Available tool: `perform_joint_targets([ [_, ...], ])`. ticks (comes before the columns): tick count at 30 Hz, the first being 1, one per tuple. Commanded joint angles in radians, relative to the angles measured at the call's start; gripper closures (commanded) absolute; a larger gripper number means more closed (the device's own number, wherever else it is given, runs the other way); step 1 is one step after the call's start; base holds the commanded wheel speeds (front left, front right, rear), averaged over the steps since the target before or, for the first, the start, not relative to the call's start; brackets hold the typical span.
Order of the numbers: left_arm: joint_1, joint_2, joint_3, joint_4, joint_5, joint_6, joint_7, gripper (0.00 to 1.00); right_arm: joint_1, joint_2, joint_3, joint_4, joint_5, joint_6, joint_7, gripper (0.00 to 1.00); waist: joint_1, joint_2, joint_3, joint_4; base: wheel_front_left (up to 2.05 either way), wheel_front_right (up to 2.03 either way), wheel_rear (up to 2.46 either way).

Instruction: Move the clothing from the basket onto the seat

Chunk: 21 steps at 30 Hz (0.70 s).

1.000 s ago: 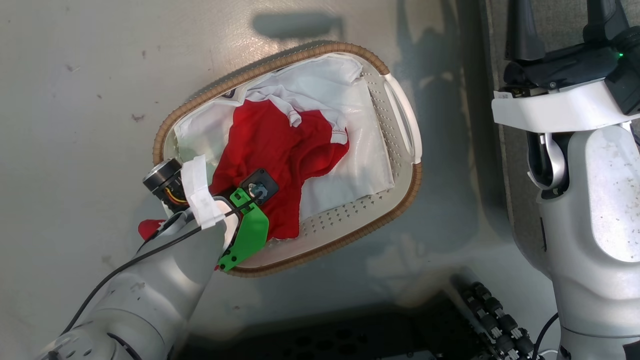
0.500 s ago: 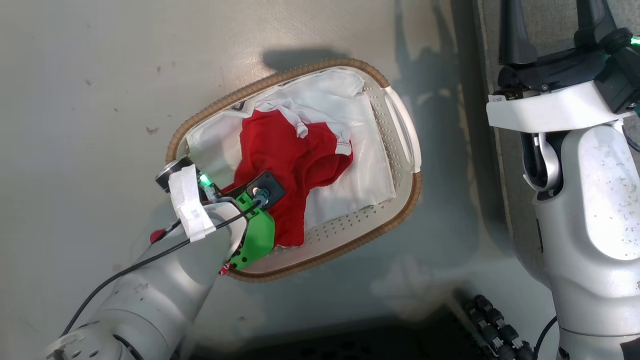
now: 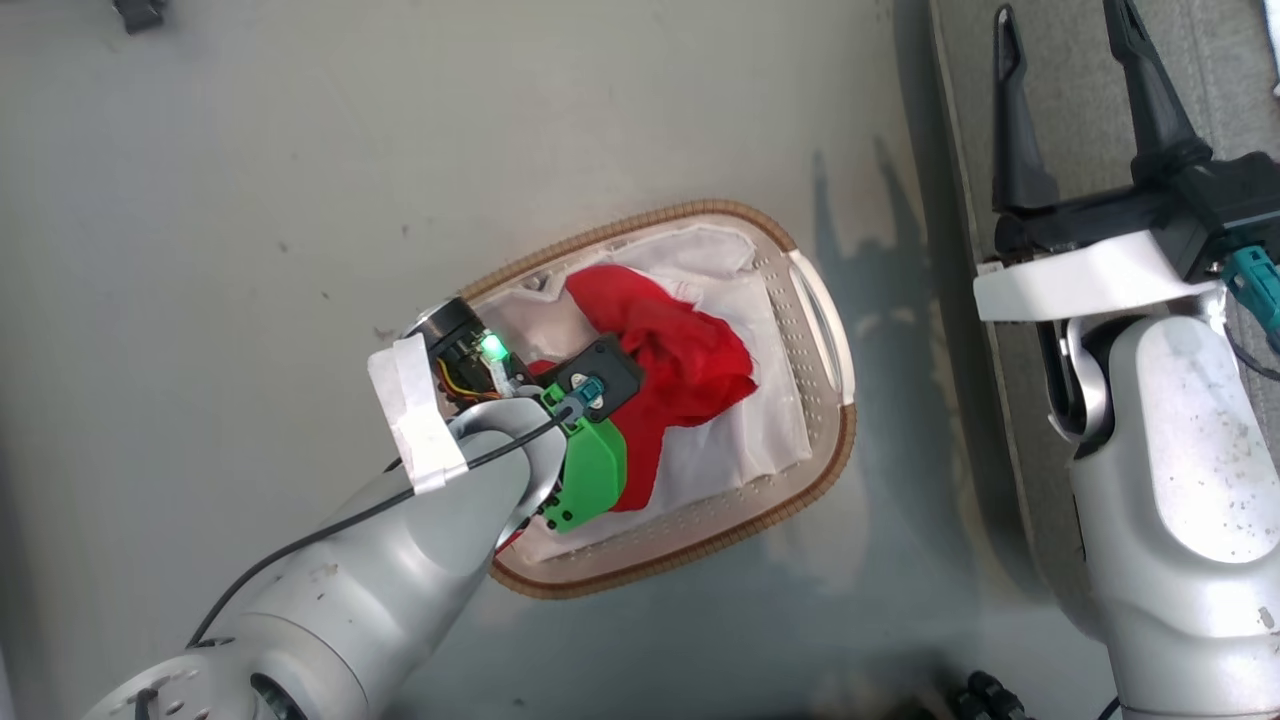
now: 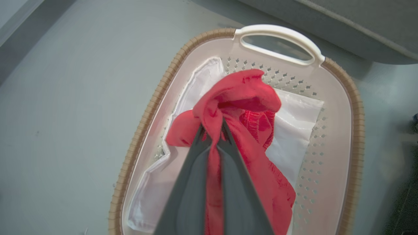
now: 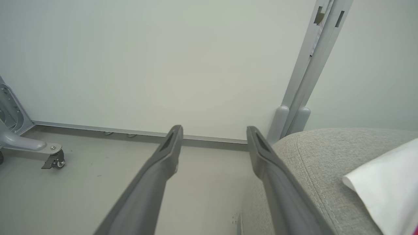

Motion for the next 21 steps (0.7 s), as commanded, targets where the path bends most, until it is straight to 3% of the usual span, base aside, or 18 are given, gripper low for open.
perform_joint_targets([
  [1,0.021,-0.002,0.004,-0.02,-0.012,0.001,-0.008,1.0,0.025,-0.004,-0.006,0.008,-0.009,-0.001,-0.005,0.0,0.0,0.0045,-0.09,0.042,0.0,0.0,0.0],
  [6,0.037,0.0,0.034,-0.118,-0.012,0.023,-0.009,1.0,0.07,-0.004,-0.014,0.032,-0.013,-0.001,-0.005,0.0,0.0,0.0045,-0.18,0.061,0.0,0.0,0.0],
  [21,0.026,0.151,0.088,-0.381,0.053,0.041,-0.009,1.0,0.239,-0.004,0.027,0.112,0.039,-0.001,-0.005,0.0,0.0,0.0045,-0.457,0.052,0.0,0.0,0.0],
])
